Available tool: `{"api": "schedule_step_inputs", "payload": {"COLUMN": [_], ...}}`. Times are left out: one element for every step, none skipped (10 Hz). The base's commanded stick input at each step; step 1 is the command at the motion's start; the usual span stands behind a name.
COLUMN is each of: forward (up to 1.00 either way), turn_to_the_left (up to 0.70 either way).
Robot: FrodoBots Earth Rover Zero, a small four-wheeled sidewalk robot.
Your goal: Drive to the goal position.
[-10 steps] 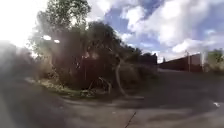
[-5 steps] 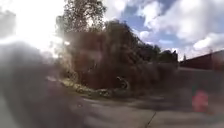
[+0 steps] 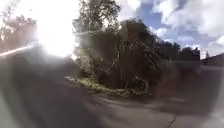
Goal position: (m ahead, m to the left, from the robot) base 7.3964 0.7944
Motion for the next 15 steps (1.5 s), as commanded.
{"api": "schedule_step_inputs", "payload": {"forward": [0.0,0.0,0.0,0.0,0.0,0.0,0.0,0.0,0.0,0.0,0.0,0.0,0.7,0.67,0.53], "turn_to_the_left": [0.7,0.61,0.11,0.0,0.0,0.0,0.0,0.0,0.0,0.0,0.0,0.0,0.0,0.0,0.0]}}
